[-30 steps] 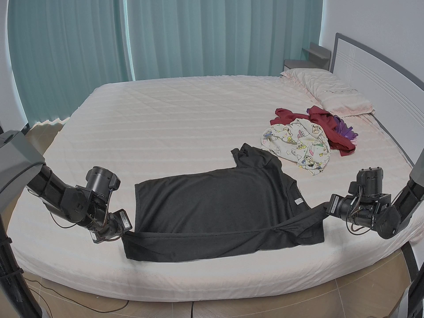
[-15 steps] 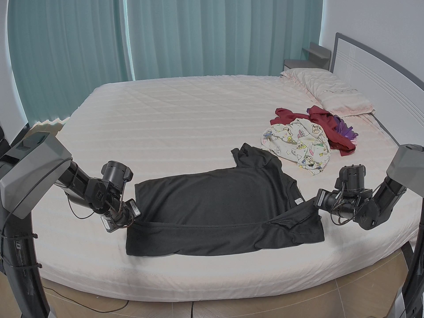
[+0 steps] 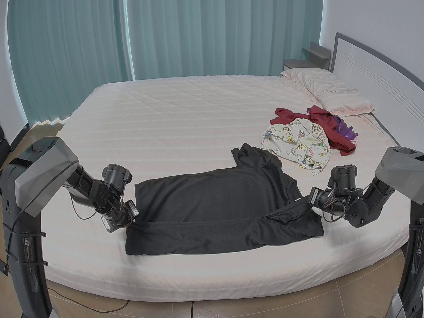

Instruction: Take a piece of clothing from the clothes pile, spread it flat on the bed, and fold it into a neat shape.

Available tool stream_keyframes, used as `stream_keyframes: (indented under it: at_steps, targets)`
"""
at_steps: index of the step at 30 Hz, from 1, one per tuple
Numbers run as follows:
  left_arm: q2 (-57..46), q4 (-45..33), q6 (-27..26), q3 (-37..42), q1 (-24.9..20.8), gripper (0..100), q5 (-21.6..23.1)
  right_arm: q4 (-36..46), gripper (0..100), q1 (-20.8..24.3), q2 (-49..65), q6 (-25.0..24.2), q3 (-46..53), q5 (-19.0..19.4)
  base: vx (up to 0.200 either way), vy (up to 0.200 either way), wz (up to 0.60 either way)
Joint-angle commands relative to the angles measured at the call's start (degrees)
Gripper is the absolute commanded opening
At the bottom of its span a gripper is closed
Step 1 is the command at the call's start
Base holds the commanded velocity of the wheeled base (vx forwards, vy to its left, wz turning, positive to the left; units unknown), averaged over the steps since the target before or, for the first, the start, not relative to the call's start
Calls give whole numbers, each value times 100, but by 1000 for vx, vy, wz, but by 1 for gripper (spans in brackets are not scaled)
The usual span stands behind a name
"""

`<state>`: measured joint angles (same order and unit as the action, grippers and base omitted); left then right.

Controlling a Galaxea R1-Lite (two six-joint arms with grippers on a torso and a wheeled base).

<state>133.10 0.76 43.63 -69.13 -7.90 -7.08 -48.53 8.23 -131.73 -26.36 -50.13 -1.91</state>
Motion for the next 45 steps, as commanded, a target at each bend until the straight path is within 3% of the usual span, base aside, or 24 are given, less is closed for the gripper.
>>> stream_keyframes:
  at_steps: [1,7,8,10,11,20,21,23,27,30,35,45]
  targets:
    - [164,-5,5,-162,8,0,-4,-16,0,3,-195,-27,-217,-11,0,0,0]
    - [322,-260,14,-417,8,0,5,-34,0,38,-300,-151,-357,-20,0,0,0]
    - [322,-269,14,-434,8,100,5,-16,0,38,-309,-194,-384,-11,0,0,0]
    - [357,-278,14,-443,8,100,5,2,0,38,-371,-274,-436,-11,0,0,0]
    - [357,-278,14,-452,8,100,5,2,100,30,-388,-282,-445,-11,0,0,0]
    - [217,-401,40,-259,166,100,172,19,100,-58,-265,-950,-410,7,0,0,0]
    - [-100,-568,111,14,271,100,664,54,100,-172,-46,-1205,-349,16,0,0,0]
    - [-416,-550,278,304,350,100,1051,195,100,-190,183,-1539,-269,16,0,0,0]
    - [-1128,-489,559,884,482,100,1631,933,100,-85,622,-2585,-278,24,0,0,0]
    - [-1348,-234,1042,1113,438,100,1807,1232,100,56,631,-3192,-322,24,0,0,0]
    - [-1234,443,1438,1473,210,100,1816,1250,100,91,350,-3192,-410,-37,0,0,0]
    - [-1102,1533,1447,2167,-98,100,1561,1214,100,82,-432,-2831,-893,-55,0,0,0]
